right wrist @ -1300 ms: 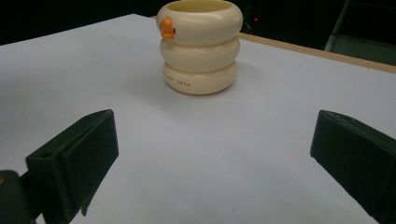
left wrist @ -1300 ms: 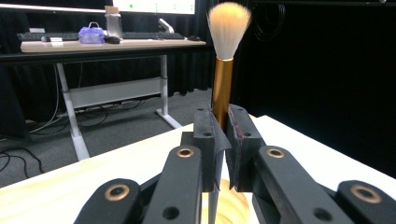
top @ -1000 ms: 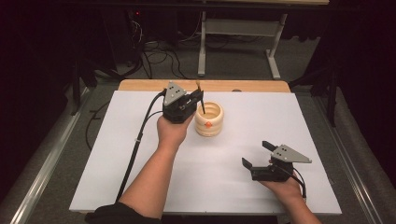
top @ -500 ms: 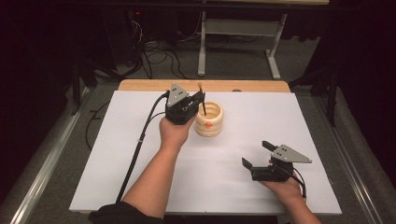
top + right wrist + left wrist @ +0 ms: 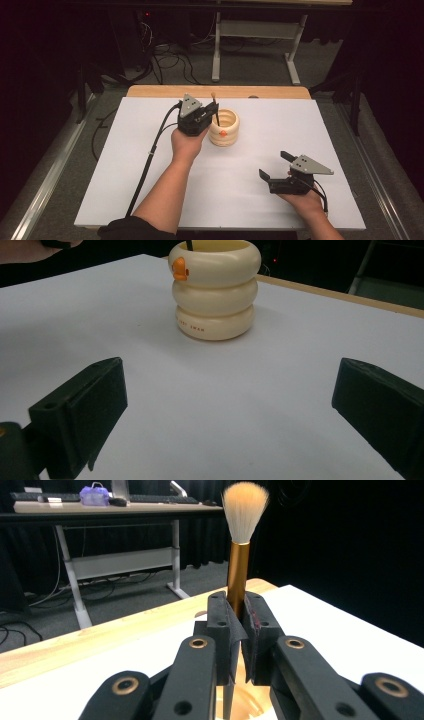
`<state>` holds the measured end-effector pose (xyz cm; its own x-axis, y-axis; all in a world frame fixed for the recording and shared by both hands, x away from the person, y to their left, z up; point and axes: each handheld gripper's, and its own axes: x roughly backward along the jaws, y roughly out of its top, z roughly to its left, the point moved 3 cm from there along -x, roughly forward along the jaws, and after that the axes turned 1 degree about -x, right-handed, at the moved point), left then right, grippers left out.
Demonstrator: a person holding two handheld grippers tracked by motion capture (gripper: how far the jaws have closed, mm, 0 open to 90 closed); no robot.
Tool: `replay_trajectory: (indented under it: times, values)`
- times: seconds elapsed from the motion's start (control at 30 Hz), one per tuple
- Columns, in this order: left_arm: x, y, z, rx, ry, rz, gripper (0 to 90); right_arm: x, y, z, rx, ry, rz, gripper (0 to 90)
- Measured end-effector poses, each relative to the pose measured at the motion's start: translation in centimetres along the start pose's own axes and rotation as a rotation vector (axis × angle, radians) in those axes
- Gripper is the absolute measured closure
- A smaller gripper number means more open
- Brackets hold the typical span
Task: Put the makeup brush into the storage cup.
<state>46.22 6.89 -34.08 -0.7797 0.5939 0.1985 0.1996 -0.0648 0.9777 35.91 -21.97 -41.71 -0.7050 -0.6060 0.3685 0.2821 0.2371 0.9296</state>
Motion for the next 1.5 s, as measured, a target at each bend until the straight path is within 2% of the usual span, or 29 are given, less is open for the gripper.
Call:
replay_trajectory:
  times: [0.53, 1.03, 1.23, 1.5]
  values:
    - [-0.5, -1.9, 0.2, 0.021, -0.002, 0.039, 83.8, 0.0, 0.0, 0.0, 0.003, 0.004, -0.001, 3.2]
    - [-1.1, -2.7, -0.2, 0.024, -0.008, 0.058, 83.8, -0.1, -0.1, 0.1, 0.007, 0.008, 0.002, 3.5]
    - [-1.1, -2.8, -0.2, 0.015, -0.001, 0.068, 83.7, -0.1, -0.1, 0.1, 0.009, 0.009, 0.003, 3.5]
    - [-1.3, -3.1, -0.3, 0.023, 0.005, 0.077, 83.7, -0.1, -0.1, 0.1, 0.009, 0.010, 0.001, 3.6]
